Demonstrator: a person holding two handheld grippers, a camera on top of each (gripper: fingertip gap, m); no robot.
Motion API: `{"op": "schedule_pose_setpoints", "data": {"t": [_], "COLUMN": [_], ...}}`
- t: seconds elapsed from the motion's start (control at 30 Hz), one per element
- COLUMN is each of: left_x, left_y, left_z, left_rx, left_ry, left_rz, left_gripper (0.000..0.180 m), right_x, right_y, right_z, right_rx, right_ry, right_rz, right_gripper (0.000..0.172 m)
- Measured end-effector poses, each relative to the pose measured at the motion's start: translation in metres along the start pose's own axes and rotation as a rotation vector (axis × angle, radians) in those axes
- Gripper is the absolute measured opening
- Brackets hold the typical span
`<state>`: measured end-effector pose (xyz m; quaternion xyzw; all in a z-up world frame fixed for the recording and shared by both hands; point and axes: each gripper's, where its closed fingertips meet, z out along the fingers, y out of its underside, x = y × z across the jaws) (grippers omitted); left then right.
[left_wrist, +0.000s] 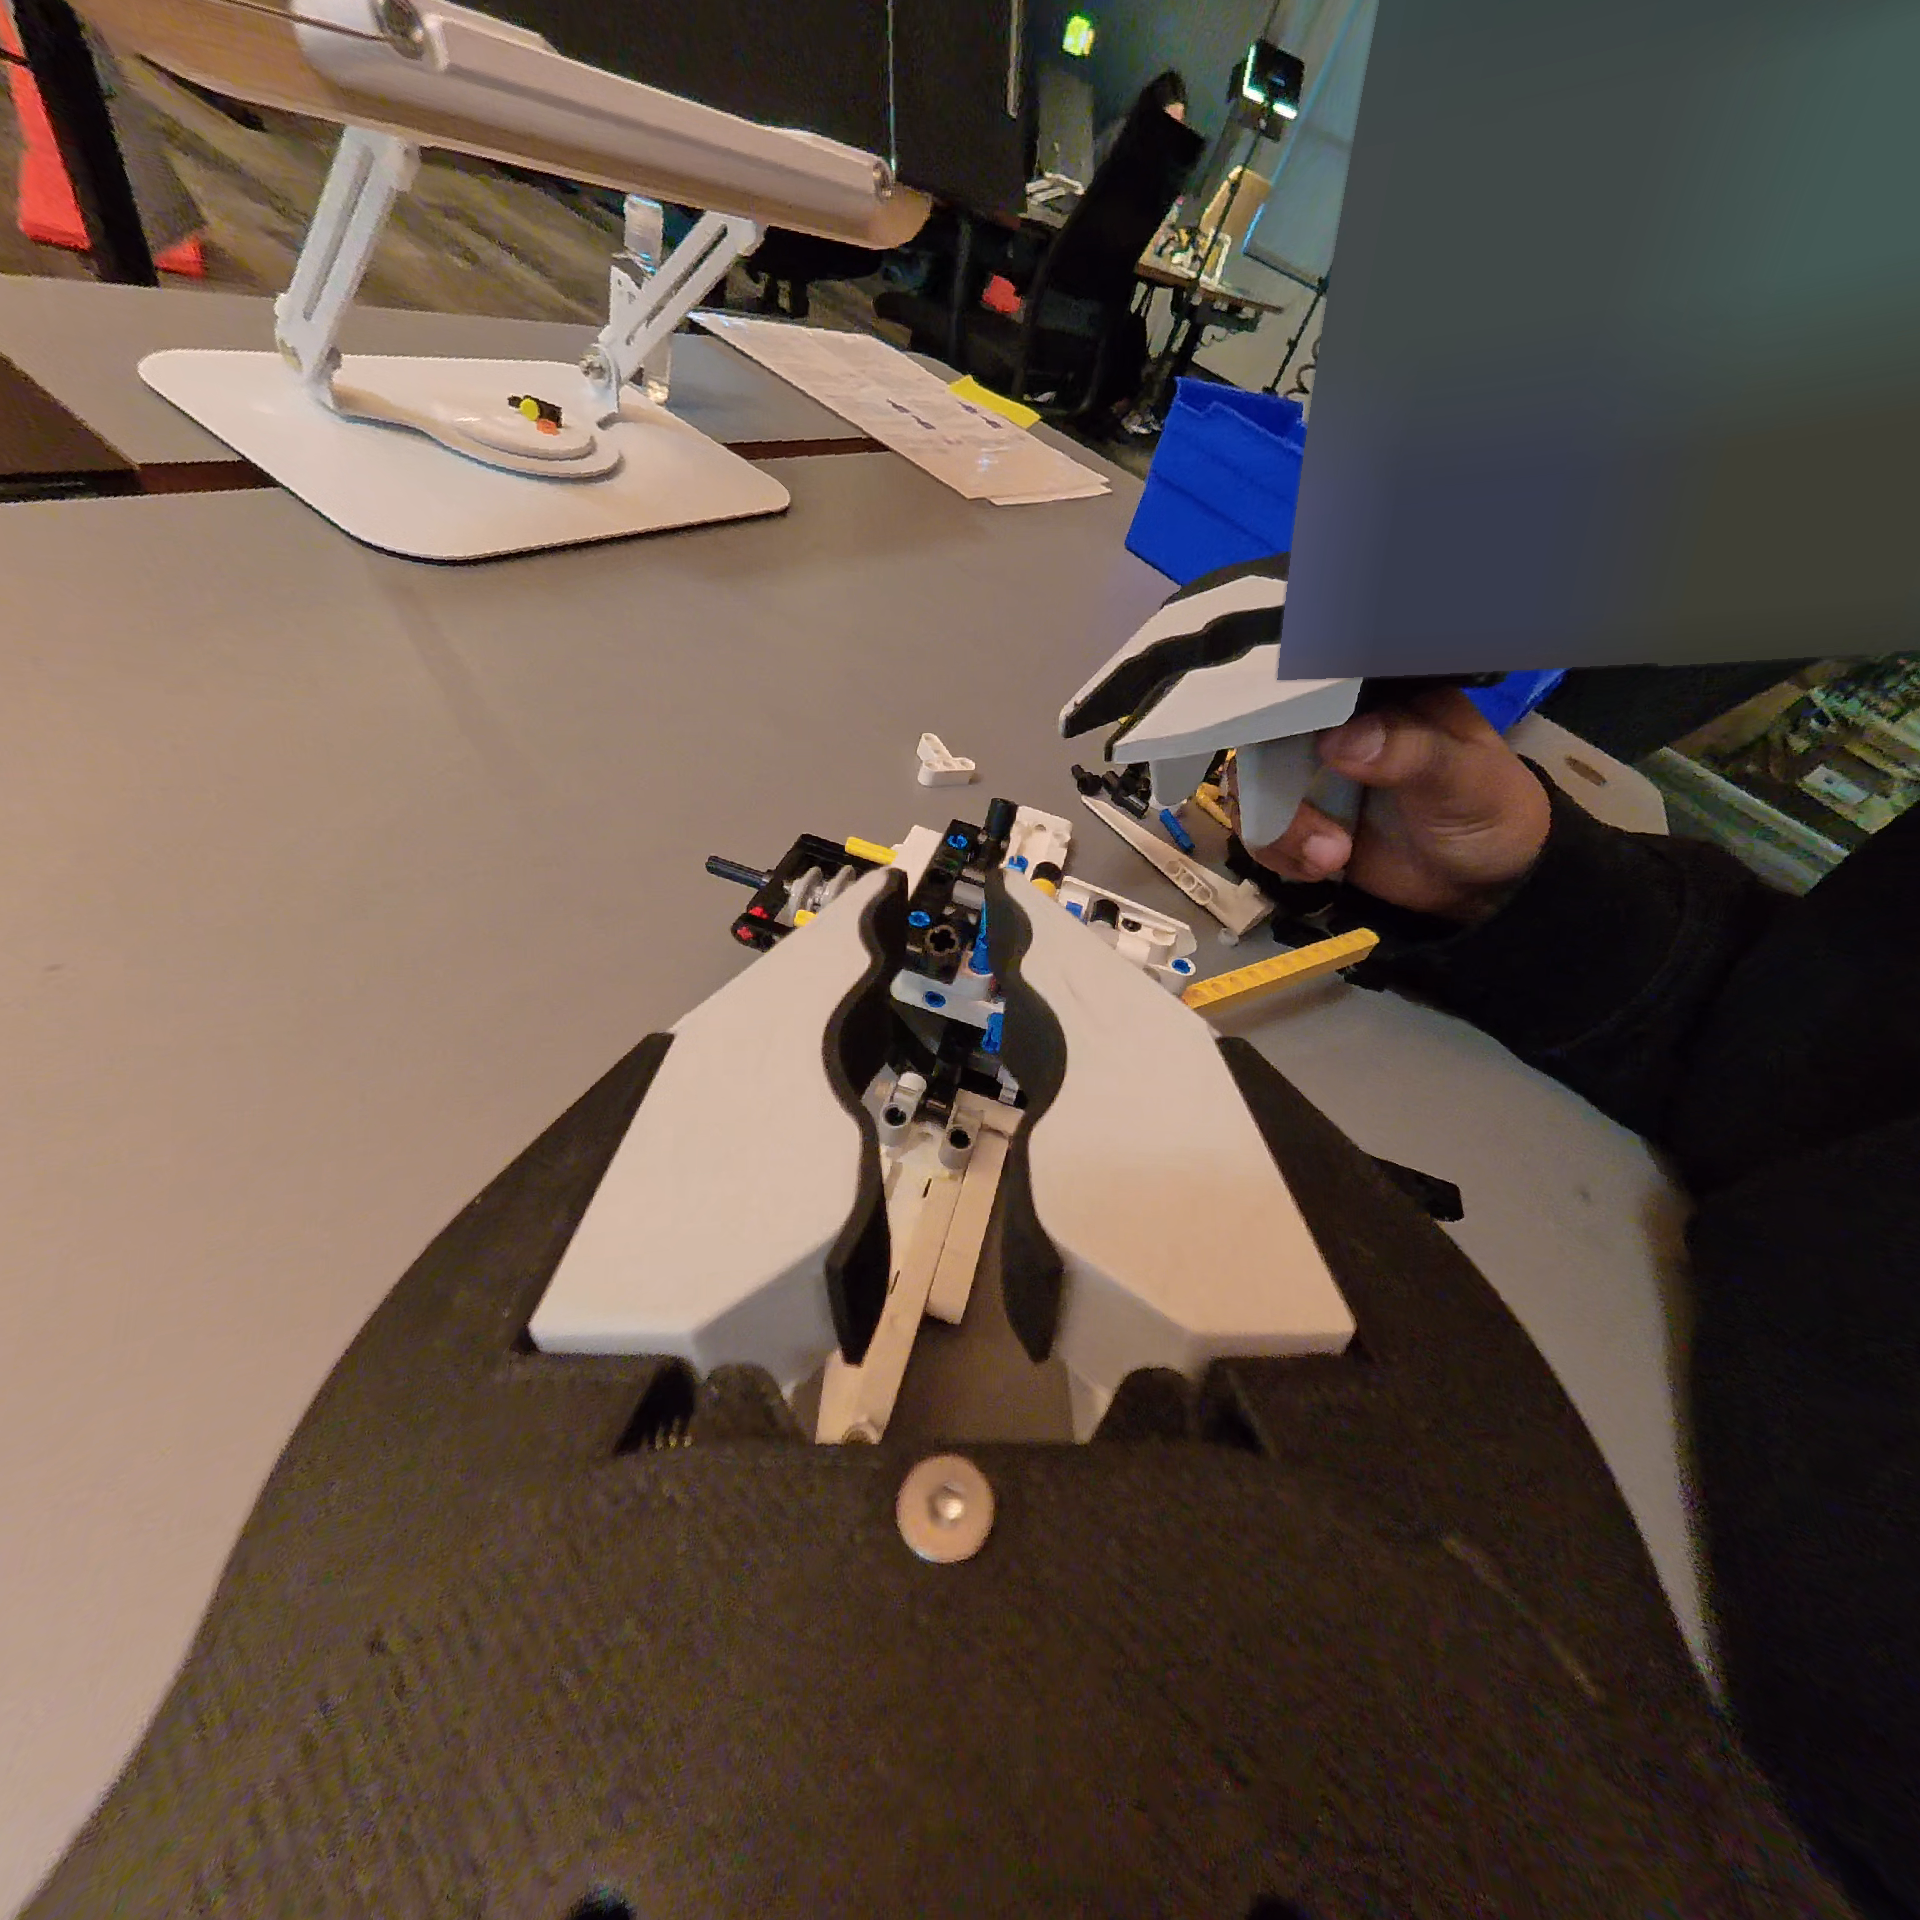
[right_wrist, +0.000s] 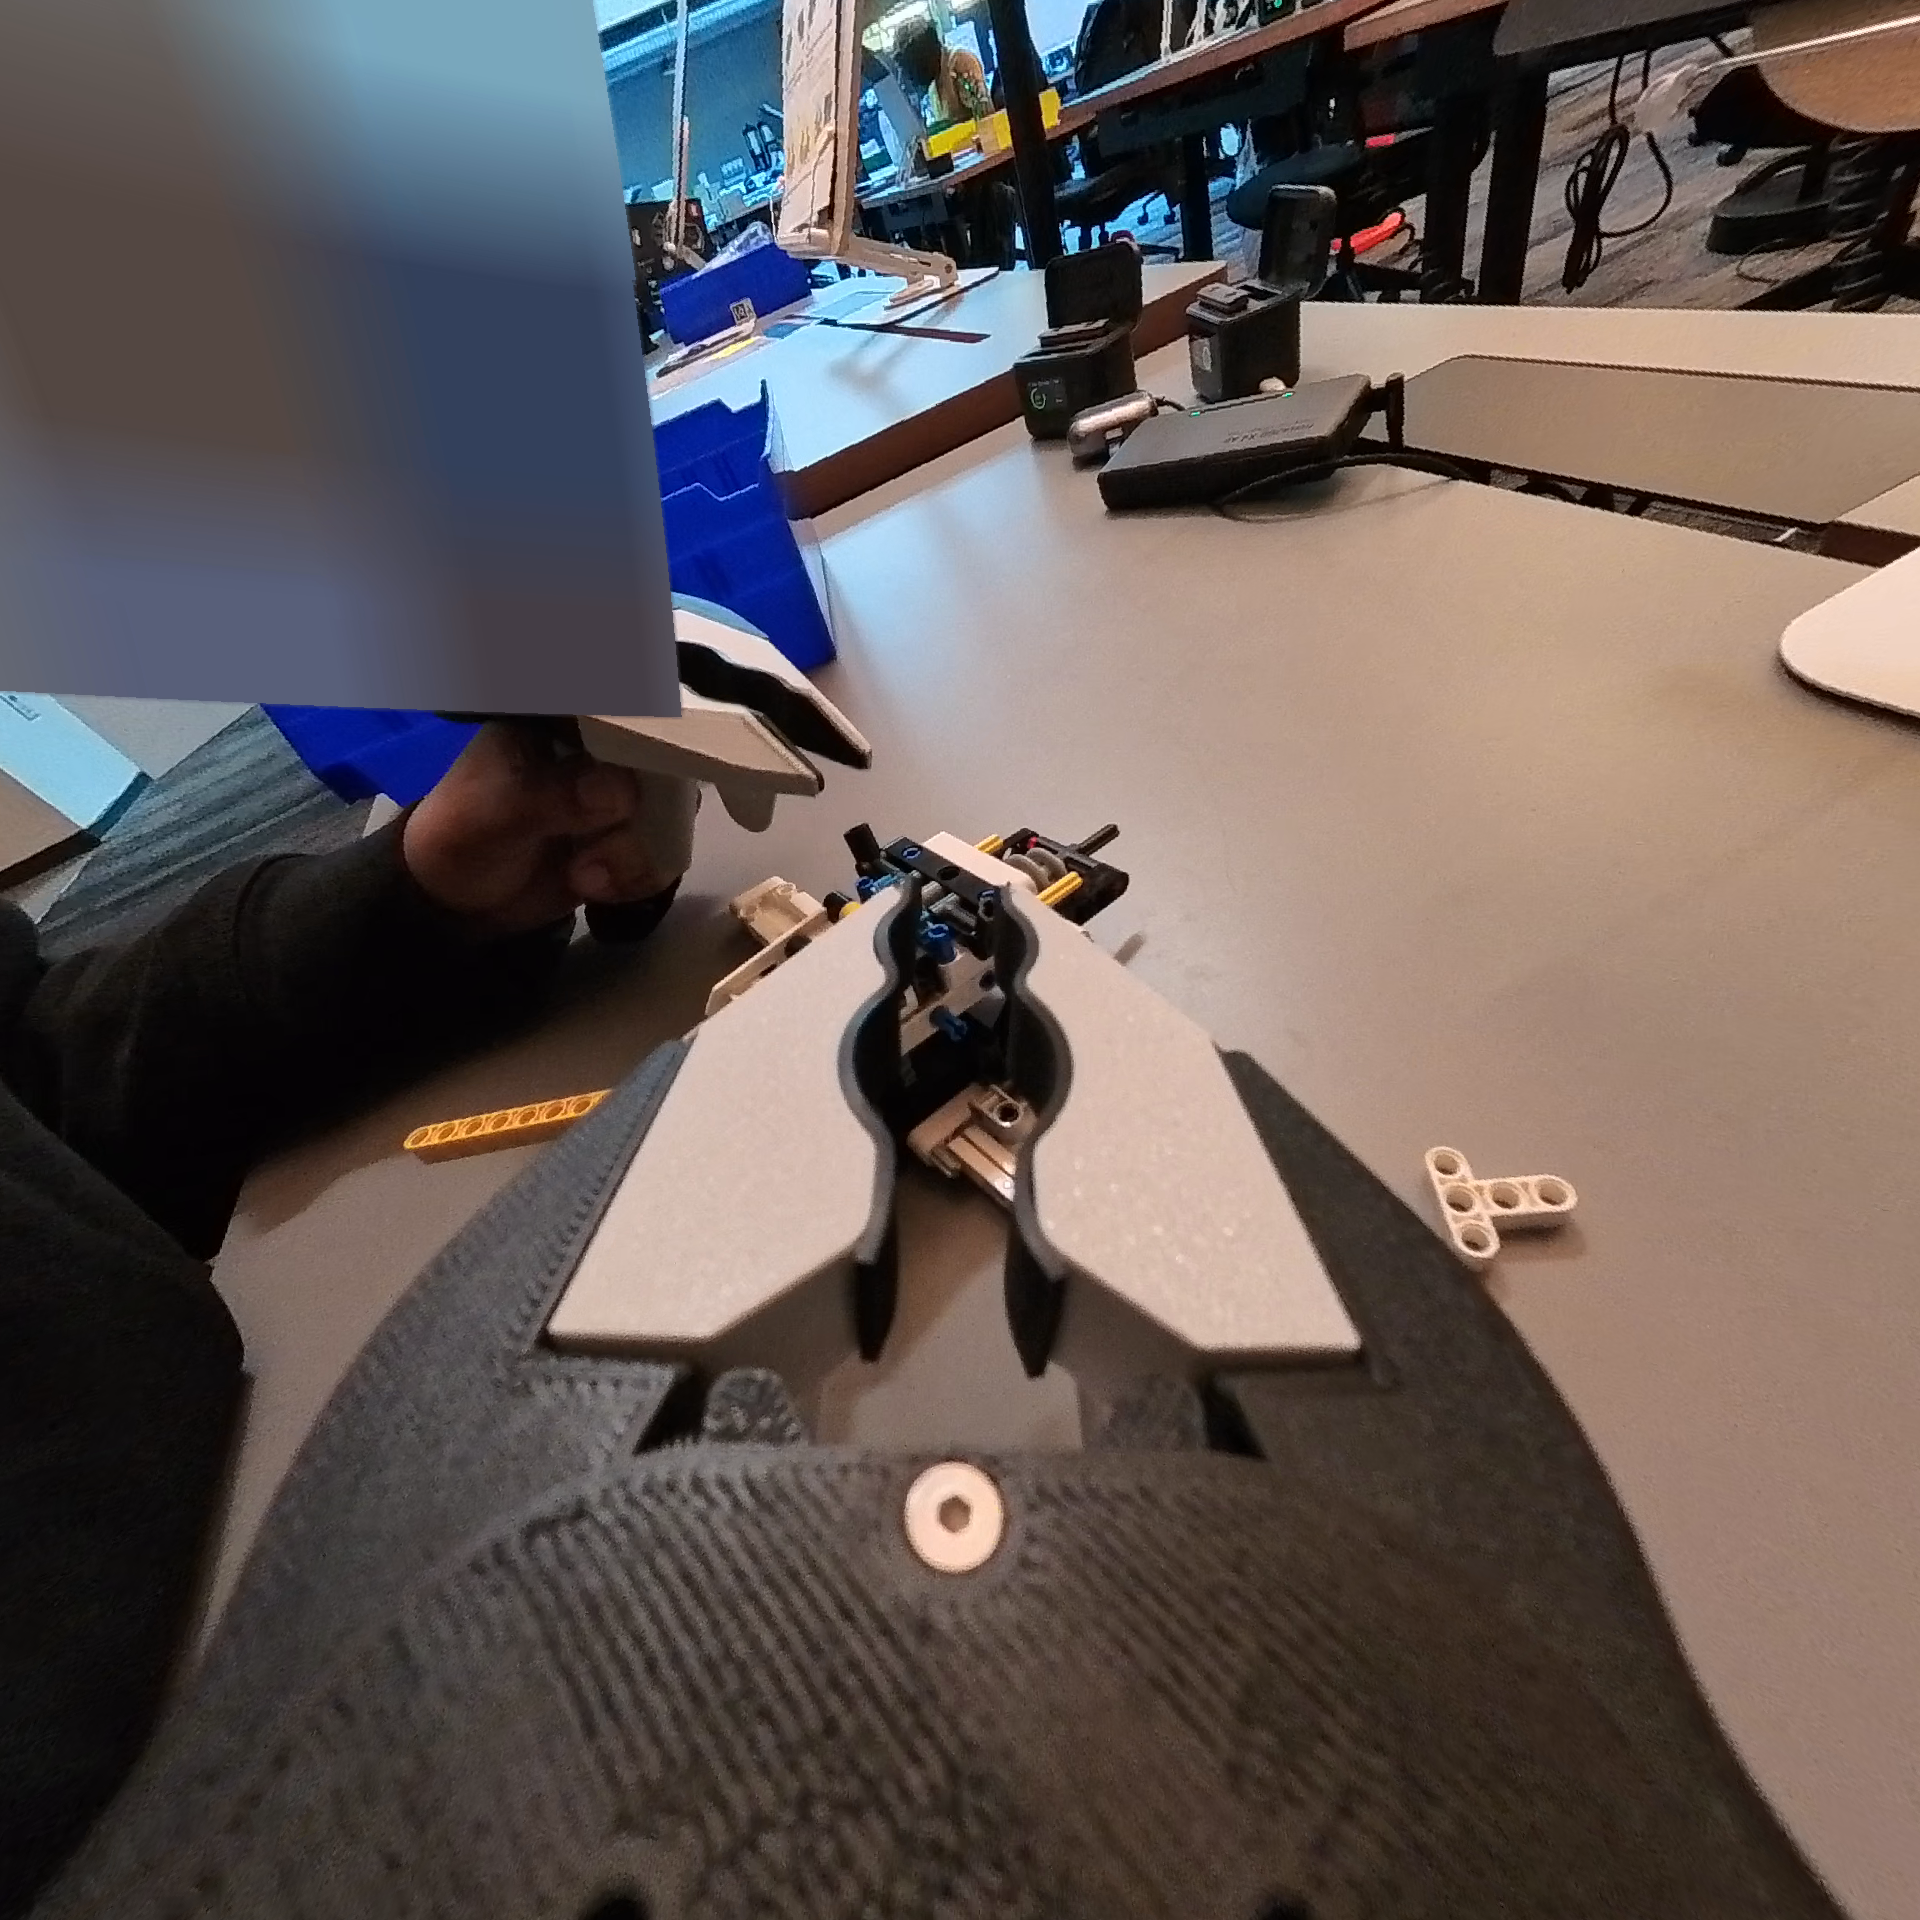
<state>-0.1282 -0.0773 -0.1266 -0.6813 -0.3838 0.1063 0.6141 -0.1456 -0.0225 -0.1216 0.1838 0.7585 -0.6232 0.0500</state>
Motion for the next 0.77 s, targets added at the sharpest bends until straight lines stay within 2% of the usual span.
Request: {"op": "schedule_pose_setpoints", "data": {"t": [0.33,0.57,0.77], "left_x": [0.003,0.003,-0.001], "left_y": [0.008,0.013,0.013], "left_z": [0.009,0.014,0.012], "left_rx": [-0.045,-0.071,-0.074], "left_ry": [0.012,0.023,0.007], "left_rz": [-0.005,-0.020,-0.039], "left_gripper": [0.013,0.013,0.003], "right_x": [0.002,0.008,0.008], "right_y": [0.003,0.015,0.020], "right_z": [0.002,0.013,0.023], "right_rx": [-0.015,-0.115,-0.165], "right_ry": [0.009,0.063,0.040], "right_rz": [-0.004,-0.057,-0.037], "right_gripper": [0.011,0.014,0.015]}}
